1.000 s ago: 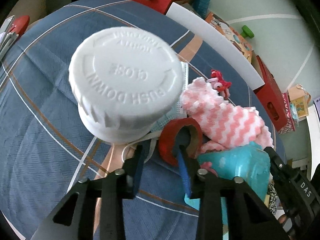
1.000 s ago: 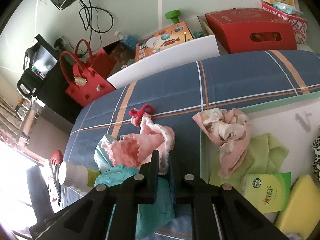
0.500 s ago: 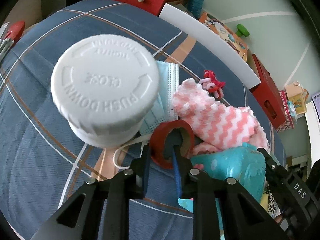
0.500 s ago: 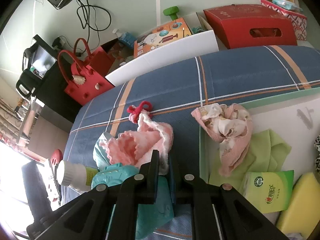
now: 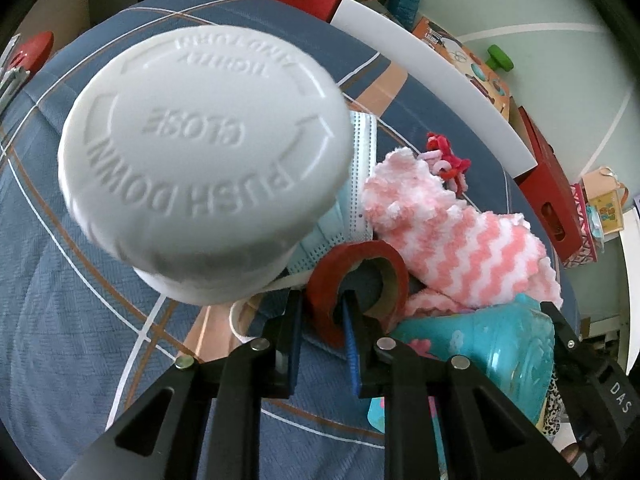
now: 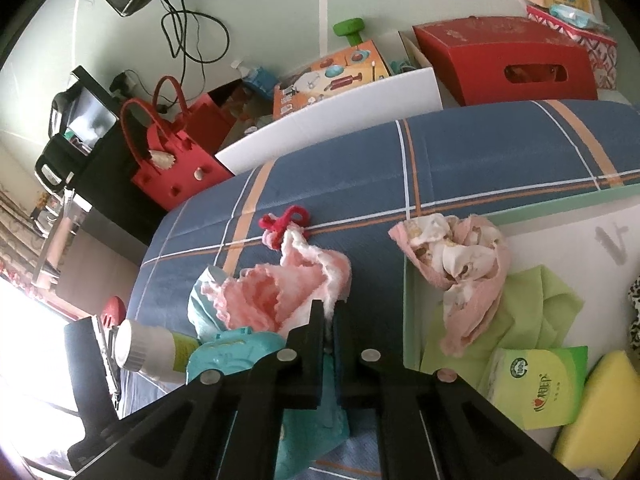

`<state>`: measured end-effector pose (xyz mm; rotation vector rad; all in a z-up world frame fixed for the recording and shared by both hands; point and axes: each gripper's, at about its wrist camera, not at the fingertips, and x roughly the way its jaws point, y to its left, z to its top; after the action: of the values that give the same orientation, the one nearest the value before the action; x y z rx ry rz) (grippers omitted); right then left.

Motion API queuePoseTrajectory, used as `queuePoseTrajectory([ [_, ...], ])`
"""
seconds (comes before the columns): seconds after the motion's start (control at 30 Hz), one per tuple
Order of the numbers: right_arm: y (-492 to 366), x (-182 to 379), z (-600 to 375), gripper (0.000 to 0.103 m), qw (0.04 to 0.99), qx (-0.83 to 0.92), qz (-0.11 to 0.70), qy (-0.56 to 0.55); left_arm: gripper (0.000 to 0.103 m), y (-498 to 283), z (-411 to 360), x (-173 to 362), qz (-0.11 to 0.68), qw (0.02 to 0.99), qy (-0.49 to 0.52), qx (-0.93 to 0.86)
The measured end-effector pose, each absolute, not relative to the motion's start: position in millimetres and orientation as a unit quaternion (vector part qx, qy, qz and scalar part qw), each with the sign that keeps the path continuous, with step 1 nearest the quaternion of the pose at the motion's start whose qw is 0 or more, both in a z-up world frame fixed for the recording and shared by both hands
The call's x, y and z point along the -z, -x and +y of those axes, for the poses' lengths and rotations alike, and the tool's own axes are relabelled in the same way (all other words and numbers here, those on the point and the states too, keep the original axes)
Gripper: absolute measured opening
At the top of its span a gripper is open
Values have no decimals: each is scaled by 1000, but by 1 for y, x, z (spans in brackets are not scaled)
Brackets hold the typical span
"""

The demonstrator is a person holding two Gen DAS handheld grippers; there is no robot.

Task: Organize soft objects
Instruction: 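Lift and carry the tape roll and zigzag cloth over the tray with both tools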

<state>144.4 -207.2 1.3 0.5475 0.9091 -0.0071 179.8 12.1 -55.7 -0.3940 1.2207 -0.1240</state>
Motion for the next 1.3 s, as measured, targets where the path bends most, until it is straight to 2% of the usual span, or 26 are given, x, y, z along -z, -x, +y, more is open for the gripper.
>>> queuePoseTrajectory([
  [0.57, -129, -39, -213, 3, 885, -7, 385, -263, 15, -170, 22, 9, 499, 840, 195, 82],
  [1.3, -39, -154, -249, 3, 945, 19, 205, -256, 15, -126, 8, -84, 382, 895, 173, 154],
])
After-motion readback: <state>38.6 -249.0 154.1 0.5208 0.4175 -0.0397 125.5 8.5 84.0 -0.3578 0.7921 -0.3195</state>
